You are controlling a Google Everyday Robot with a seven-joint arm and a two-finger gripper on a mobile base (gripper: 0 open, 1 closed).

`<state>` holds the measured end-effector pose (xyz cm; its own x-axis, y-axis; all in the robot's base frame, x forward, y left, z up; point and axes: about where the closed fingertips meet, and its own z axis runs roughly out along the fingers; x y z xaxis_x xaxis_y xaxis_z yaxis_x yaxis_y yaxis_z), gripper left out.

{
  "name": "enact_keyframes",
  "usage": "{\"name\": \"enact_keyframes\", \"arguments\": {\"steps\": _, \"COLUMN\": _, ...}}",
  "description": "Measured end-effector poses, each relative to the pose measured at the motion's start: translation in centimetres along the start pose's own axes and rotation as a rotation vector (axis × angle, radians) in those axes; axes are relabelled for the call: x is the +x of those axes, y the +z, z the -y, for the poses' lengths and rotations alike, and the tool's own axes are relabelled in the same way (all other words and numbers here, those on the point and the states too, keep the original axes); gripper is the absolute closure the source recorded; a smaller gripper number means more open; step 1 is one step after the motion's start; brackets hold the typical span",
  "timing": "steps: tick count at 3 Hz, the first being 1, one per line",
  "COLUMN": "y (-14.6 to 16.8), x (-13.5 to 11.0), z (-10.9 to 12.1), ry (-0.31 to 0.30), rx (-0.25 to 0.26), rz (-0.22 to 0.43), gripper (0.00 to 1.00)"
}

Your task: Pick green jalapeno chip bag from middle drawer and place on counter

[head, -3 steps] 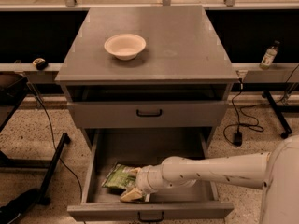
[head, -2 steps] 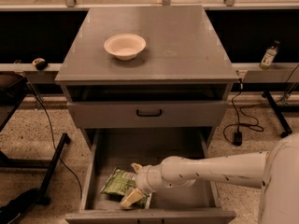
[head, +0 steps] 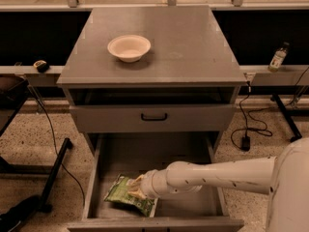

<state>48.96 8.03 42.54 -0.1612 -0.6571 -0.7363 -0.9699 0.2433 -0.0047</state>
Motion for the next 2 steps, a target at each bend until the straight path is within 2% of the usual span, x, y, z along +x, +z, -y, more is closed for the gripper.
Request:
{"name": "enact_keyframes", "arguments": {"steps": 1, "y": 0.03, "x": 0.41, "z": 0.26, "ry": 0.009, "rx": 0.004, "rz": -0.003, "gripper": 0.67}}
{"name": "enact_keyframes", "arguments": {"steps": 2, "y": -0.44, "x": 0.32, "z": 0.39, "ry": 0.013, "rx": 0.0, "rz": 0.014, "gripper": 0.5}}
